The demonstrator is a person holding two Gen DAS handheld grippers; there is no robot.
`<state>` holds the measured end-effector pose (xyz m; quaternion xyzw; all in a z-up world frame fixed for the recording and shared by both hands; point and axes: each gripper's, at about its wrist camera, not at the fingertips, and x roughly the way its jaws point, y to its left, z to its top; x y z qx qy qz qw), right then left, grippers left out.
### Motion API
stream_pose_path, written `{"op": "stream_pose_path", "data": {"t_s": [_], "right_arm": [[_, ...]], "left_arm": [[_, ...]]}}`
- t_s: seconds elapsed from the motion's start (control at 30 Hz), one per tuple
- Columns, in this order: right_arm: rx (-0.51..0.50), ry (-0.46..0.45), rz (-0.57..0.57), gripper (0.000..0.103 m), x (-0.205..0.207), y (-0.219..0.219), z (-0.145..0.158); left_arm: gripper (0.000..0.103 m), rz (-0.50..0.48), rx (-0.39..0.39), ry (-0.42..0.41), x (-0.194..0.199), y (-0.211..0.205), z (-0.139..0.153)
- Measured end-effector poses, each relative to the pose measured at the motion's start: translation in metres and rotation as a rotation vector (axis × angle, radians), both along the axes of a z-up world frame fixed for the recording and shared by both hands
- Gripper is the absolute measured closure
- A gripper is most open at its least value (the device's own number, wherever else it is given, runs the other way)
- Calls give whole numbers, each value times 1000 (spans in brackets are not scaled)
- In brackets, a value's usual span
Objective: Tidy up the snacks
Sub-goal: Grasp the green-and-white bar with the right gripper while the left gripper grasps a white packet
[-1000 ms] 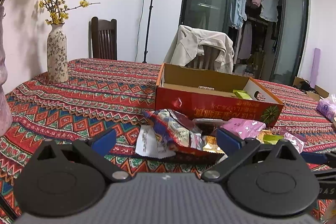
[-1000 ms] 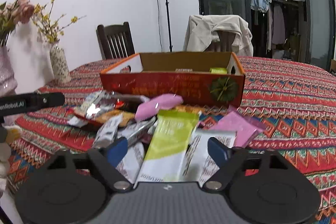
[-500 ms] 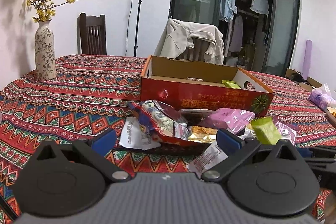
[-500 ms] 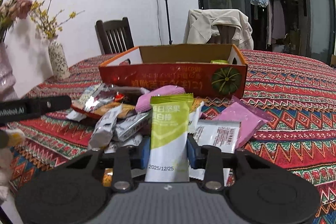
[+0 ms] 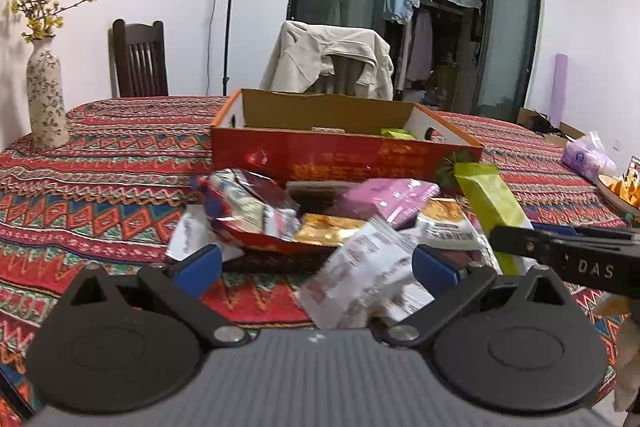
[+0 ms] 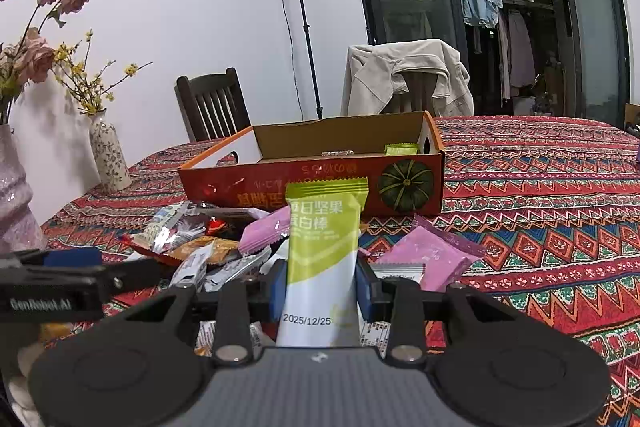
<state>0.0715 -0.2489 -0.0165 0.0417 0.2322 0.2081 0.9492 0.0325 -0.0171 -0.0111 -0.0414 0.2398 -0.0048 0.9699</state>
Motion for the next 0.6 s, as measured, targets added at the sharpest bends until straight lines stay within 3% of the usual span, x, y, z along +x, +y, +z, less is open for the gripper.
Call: {"op": "stream_pose_path", "data": {"t_s": [0.17,0.33,0.6], "right_arm": [[13,3,8,68,1,-4,-4],[29,3,14,68,2,-8,-6],[47,3,25,68,2,-14,-9]], "left_arm": [[0,-30,42,-1,-1,-21,-6],[0,7,73,5,9,-32,-14],[0,88,15,-19,14,-18,-14]]}}
